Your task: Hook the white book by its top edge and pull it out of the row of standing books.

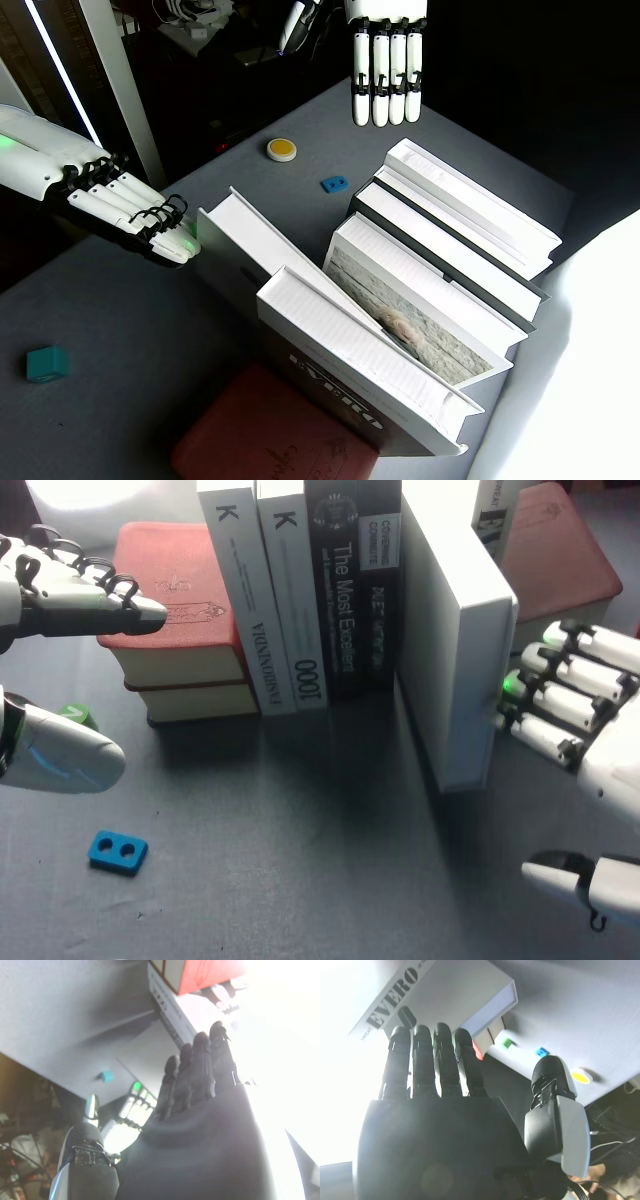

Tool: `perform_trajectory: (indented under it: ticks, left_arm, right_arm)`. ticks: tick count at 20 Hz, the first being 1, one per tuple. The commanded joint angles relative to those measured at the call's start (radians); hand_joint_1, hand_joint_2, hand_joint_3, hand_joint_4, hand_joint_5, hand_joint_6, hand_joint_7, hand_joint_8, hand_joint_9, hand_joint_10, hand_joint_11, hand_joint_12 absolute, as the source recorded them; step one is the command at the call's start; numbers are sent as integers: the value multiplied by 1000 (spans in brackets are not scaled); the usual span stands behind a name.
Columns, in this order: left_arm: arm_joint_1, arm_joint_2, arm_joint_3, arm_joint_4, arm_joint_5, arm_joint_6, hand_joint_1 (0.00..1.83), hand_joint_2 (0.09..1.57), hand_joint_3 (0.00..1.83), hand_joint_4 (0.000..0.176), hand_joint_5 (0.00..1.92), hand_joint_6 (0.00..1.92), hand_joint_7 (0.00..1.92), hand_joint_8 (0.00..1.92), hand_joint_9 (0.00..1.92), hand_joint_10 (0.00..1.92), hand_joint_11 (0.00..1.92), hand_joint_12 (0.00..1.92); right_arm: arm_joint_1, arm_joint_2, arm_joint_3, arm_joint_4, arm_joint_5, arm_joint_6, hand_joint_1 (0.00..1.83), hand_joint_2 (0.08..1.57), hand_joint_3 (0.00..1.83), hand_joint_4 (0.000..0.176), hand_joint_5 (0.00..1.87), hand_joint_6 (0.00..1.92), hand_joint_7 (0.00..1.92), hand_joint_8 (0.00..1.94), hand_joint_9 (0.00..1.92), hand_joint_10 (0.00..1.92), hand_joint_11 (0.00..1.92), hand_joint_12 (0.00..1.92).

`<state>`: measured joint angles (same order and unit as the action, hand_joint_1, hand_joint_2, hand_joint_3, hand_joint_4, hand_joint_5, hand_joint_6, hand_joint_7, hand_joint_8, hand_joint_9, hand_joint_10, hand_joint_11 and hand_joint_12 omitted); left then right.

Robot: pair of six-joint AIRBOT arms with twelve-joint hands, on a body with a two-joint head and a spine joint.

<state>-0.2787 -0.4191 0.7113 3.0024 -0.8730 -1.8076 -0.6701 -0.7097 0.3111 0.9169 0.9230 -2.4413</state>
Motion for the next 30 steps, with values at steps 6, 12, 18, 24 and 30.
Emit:
perform_trajectory:
  ticks: [6,12,18,24,30]
  left_arm:
    - [-9,3,3,10,92,-2,0,1062,0,0,0,0,0,0,0,0,0,0]
    - [-9,3,3,10,92,-2,0,1087,4,0,0,0,0,0,0,0,0,0]
    - [-7,3,4,10,92,-2,0,1091,3,0,0,0,0,0,0,0,0,0]
    - [-6,3,5,10,92,-2,0,1105,8,0,0,0,0,0,0,0,0,0]
    - [6,5,7,10,92,-1,0,1108,6,0,0,0,0,0,0,0,4,2]
  right_arm:
    - [-13,0,-14,-60,85,-7,0,1155,0,0,192,7,162,6,102,8,0,188]
    - [-15,22,-96,-57,146,-12,0,1172,4,0,231,9,200,7,139,12,0,293]
    - [11,38,-164,-100,221,-14,17,1175,0,0,229,5,193,2,134,4,0,288]
    - [106,56,-169,-125,209,80,2,1172,0,0,221,0,187,1,132,1,0,289]
    - [263,93,-108,-149,6,290,16,1171,0,0,233,1,194,1,140,3,0,312]
